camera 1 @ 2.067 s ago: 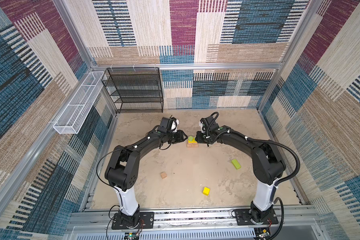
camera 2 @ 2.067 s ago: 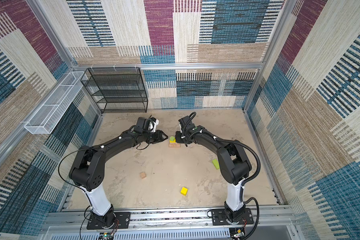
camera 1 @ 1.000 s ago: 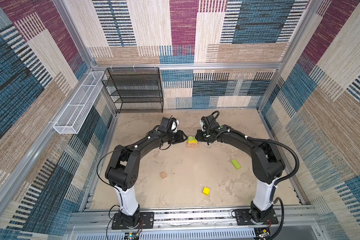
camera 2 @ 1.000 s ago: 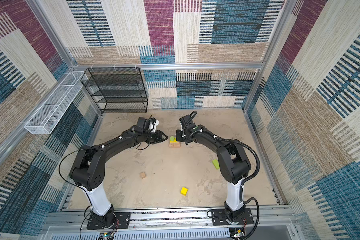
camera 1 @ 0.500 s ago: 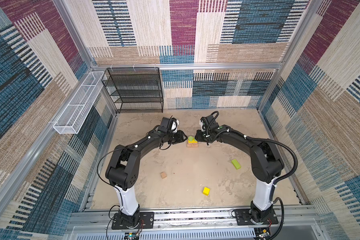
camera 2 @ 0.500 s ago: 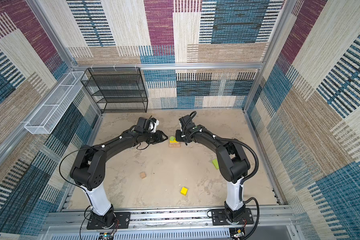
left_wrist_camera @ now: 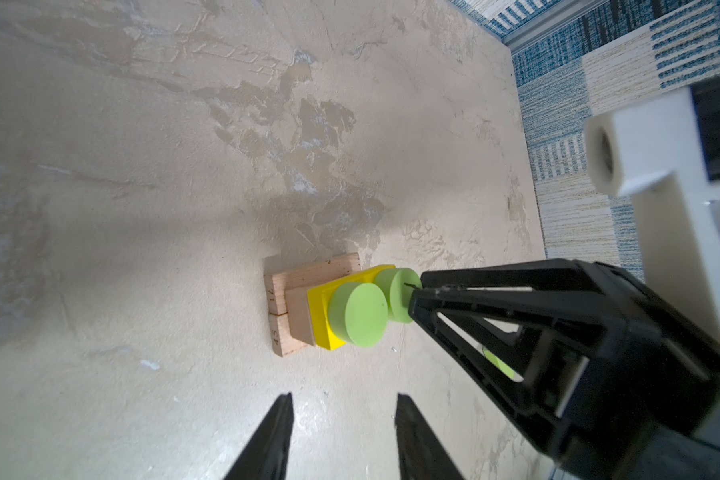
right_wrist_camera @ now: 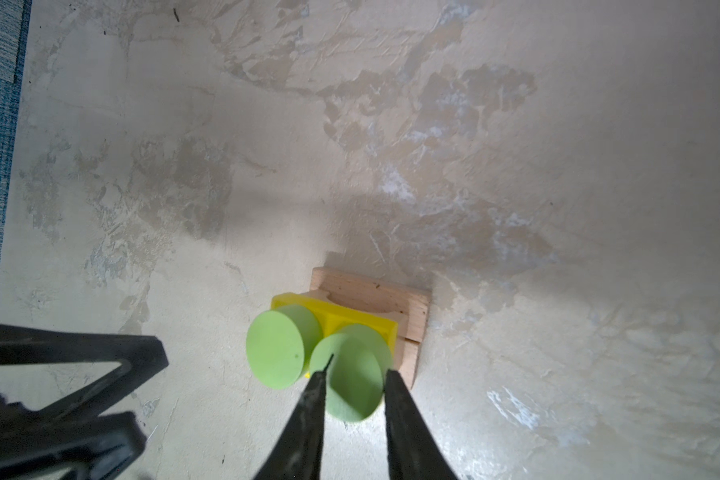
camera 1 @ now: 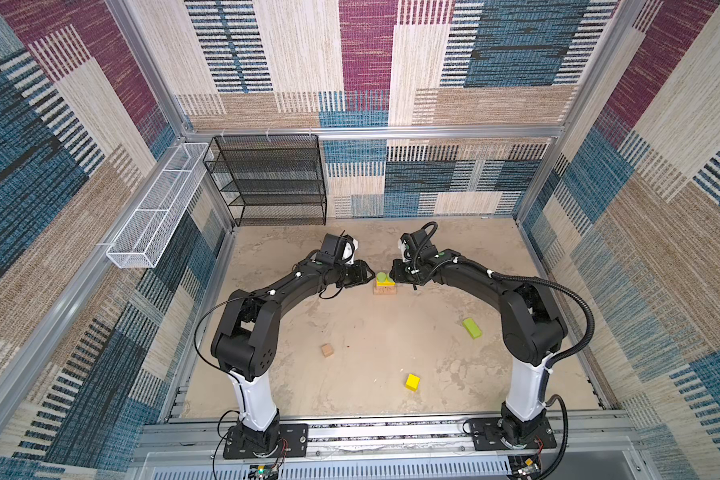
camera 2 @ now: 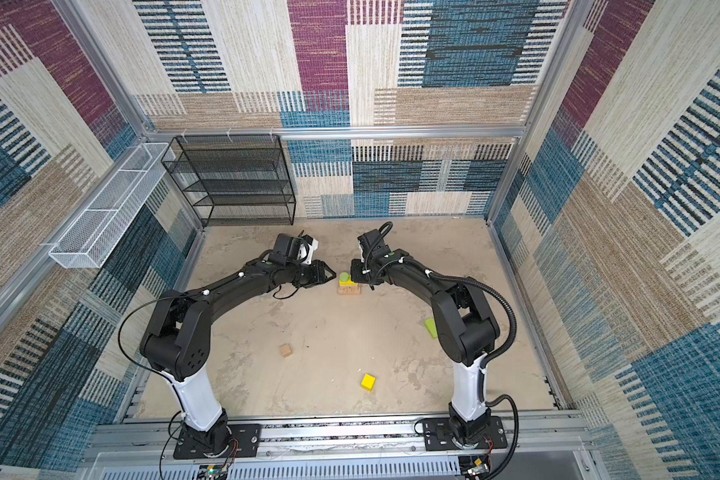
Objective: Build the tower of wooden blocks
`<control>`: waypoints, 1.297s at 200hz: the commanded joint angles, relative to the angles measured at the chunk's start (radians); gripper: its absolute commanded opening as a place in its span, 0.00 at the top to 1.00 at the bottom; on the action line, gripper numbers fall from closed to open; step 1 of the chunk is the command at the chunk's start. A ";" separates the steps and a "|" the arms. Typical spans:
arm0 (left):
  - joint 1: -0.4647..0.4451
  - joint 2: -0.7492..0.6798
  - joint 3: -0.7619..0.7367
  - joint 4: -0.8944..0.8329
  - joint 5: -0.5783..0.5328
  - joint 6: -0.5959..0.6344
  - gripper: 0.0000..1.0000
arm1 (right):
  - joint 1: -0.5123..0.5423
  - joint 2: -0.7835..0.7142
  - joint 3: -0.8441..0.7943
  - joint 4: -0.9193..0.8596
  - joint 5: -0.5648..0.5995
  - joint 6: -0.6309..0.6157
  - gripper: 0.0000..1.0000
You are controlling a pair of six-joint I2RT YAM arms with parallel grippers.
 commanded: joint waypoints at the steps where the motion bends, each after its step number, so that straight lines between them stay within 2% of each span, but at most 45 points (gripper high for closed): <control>1: 0.000 0.004 0.007 -0.005 0.004 0.020 0.55 | -0.001 0.000 0.007 0.018 -0.009 0.006 0.72; 188: 0.000 0.010 0.011 -0.006 0.009 0.018 0.55 | -0.001 0.000 0.001 0.019 -0.019 0.008 0.75; 259: 0.000 0.012 0.011 -0.006 0.011 0.018 0.55 | -0.001 -0.017 0.002 0.003 0.015 0.010 0.68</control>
